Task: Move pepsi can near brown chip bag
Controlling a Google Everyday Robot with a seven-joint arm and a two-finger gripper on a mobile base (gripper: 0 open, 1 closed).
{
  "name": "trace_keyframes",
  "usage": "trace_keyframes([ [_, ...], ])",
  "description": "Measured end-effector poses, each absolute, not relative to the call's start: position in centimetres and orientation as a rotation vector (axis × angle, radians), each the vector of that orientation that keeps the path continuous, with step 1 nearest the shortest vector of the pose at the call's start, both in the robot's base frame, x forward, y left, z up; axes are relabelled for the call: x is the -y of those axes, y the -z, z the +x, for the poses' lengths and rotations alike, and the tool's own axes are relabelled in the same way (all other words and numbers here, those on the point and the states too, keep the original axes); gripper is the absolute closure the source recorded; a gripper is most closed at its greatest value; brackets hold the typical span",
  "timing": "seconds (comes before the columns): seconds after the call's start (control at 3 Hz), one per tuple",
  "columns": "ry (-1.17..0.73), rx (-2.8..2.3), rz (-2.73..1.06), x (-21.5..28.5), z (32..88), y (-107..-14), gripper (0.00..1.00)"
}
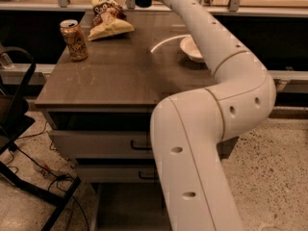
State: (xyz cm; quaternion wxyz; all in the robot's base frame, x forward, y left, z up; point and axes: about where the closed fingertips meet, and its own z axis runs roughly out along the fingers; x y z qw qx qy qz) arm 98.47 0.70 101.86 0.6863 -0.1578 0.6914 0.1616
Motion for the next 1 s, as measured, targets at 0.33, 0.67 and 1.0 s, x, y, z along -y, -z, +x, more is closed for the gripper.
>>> trace_keyframes([
  [0.33,-0.205,-1.584,-0.356,-0.8,100.0,-100.1,1.0],
  [0.67,-0.138,-1.612,-0.361,-0.9,100.5,-98.8,1.0],
  [1.0,-0.127,-1.637,-0.351,-1.2,100.9,-97.5,1.0],
])
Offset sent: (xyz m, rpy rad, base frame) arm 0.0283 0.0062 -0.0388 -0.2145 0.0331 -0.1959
